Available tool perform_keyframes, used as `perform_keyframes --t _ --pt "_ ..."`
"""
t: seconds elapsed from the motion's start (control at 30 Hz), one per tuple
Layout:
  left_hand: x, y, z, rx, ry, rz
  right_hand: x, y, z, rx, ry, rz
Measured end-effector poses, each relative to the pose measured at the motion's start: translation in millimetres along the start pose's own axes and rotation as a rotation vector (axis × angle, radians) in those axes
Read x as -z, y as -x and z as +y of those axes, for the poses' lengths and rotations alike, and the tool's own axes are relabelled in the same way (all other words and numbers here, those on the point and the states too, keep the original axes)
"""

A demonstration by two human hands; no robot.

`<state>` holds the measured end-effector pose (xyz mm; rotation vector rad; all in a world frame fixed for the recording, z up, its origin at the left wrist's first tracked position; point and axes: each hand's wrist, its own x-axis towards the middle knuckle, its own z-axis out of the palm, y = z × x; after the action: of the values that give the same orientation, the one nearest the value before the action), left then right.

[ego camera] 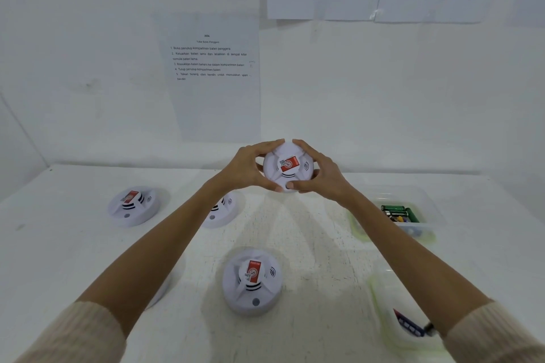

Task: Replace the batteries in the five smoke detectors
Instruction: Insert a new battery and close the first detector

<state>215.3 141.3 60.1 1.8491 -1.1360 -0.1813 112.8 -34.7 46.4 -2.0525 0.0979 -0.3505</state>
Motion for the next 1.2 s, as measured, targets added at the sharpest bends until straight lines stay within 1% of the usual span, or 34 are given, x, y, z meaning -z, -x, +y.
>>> perform_keyframes --t 0.4,0.5,0.6,0.7,0.83,1.07,1.2 --pt "1.4 -0.3 -2.0 0.0 -0.023 0.002 -2.4 -1.7 2.3 0.009 -0.017 -0.004" --pt "1.8 0.3 -3.5 0.011 -0.018 -0.001 2.3 2.4 -1.9 0.027 -0.042 -0.072" --pt "2.7 1.8 -5.3 0.021 -0.015 -0.001 8.0 5.1 -1.1 0.075 0.045 -0.157" --pt "3.6 2.5 -4.2 0.03 -0.011 -0.002 9.9 8.4 -0.9 0.074 0.02 -0.125" --pt "5.3 1.7 -1.4 0.026 -0.028 -0.049 8.5 11.7 -1.2 0.093 -0.03 -0.073" --pt "4.4 0.3 -0.5 0.011 -0.068 -0.069 10.7 11.0 -1.1 0.125 0.001 -0.019" --pt "4.6 -0.8 1.5 0.004 -0.045 -0.059 12.1 11.1 -1.7 0.137 0.009 -0.001"
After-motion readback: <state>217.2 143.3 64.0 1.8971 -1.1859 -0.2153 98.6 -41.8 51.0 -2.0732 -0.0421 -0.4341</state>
